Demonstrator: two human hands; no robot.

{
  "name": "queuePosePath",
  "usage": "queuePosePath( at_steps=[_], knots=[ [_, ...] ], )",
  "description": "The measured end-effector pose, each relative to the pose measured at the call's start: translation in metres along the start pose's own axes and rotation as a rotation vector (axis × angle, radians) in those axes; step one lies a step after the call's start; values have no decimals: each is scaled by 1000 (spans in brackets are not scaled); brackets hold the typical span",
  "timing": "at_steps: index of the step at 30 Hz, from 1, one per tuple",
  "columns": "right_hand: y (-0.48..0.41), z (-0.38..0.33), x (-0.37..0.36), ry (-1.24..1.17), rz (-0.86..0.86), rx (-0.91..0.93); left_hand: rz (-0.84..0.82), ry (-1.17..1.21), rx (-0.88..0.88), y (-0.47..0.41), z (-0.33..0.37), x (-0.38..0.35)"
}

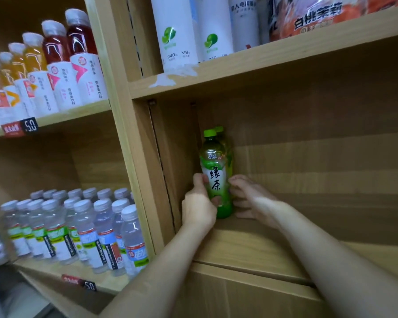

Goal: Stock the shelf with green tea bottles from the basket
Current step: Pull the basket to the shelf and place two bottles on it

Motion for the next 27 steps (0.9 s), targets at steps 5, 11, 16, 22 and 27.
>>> queuePosePath(
  at_steps=[5, 11, 16, 22, 27],
  knots=[
    [-5, 2, 6, -43, -33, 2, 105, 187, 46, 3, -8, 2],
    [-7, -2, 5, -35, -29, 54, 139, 504, 143, 8, -10, -2],
    [-6, -2, -5, -24, -88, 74, 86, 214, 38, 16, -7, 0],
    [2, 3, -27, -96, -267, 62, -101, 26, 59, 20, -9, -2],
    [4, 6, -29, -104, -280, 50, -334, -172, 74, 26, -6, -17]
  ],
)
Point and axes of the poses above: each hand's wrist, its own y-axis away from the middle knuckle, its own x-axis out of the back of the hand, z = x × y, the point moved 6 cm from there along -y, towards the middle knuckle, and after that the axes turned 9 degrees about -x, right-handed, at the moved point
